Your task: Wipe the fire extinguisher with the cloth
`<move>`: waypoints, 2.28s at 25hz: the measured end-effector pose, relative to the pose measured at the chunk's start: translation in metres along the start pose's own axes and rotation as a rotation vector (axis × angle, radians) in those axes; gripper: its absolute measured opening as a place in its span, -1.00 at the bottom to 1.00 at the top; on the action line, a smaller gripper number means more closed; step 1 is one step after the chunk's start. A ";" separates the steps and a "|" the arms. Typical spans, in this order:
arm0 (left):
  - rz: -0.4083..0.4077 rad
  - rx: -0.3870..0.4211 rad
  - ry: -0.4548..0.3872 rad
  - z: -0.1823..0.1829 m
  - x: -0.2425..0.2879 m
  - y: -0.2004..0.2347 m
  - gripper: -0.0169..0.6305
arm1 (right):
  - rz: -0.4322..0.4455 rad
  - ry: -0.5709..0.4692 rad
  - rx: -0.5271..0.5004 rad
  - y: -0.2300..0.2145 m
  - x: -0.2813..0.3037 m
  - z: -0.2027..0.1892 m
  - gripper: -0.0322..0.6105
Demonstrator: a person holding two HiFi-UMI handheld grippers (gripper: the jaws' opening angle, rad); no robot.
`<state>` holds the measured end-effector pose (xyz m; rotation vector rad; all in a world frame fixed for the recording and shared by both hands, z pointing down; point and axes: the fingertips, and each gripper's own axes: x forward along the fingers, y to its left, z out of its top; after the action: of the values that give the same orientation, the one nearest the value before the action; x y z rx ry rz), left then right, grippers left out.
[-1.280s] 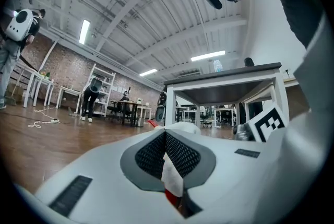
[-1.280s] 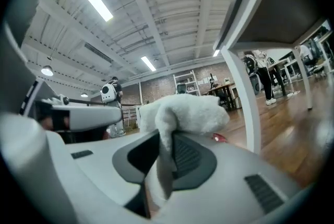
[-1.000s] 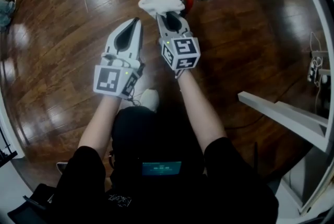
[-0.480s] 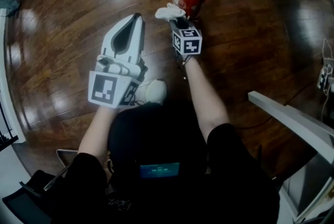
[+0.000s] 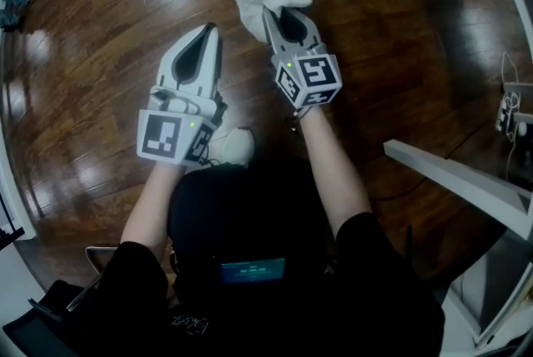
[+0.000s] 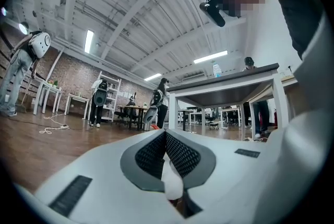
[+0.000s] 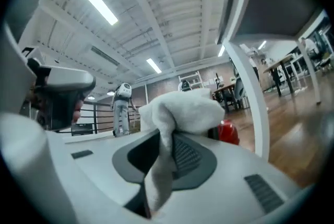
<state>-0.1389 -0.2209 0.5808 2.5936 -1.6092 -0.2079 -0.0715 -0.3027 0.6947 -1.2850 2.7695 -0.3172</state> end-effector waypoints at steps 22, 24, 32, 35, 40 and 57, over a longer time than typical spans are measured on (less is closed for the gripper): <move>-0.039 0.026 -0.002 0.003 -0.012 -0.022 -0.95 | 0.058 0.080 0.123 -0.021 -0.030 -0.069 -0.66; -0.042 0.022 -0.007 0.003 -0.012 -0.024 -0.95 | 0.064 -0.073 0.085 -0.021 -0.047 0.003 -0.66; -0.025 0.030 0.007 0.005 -0.011 -0.027 -0.95 | -0.129 -0.120 -0.072 -0.104 -0.038 0.072 -0.66; -0.029 0.030 0.011 0.003 -0.011 -0.026 -0.95 | -0.139 -0.042 -0.076 -0.105 -0.037 0.029 -0.67; -0.039 0.008 0.027 -0.006 -0.004 -0.026 -0.95 | -0.140 0.133 -0.060 -0.109 -0.041 -0.058 -0.67; -0.135 0.089 0.128 -0.071 0.034 -0.050 -0.95 | -0.214 -0.075 -0.099 -0.160 -0.053 0.067 -0.66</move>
<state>-0.0685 -0.2290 0.6415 2.7216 -1.4355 0.0220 0.0929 -0.3734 0.6627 -1.5866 2.6194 -0.1418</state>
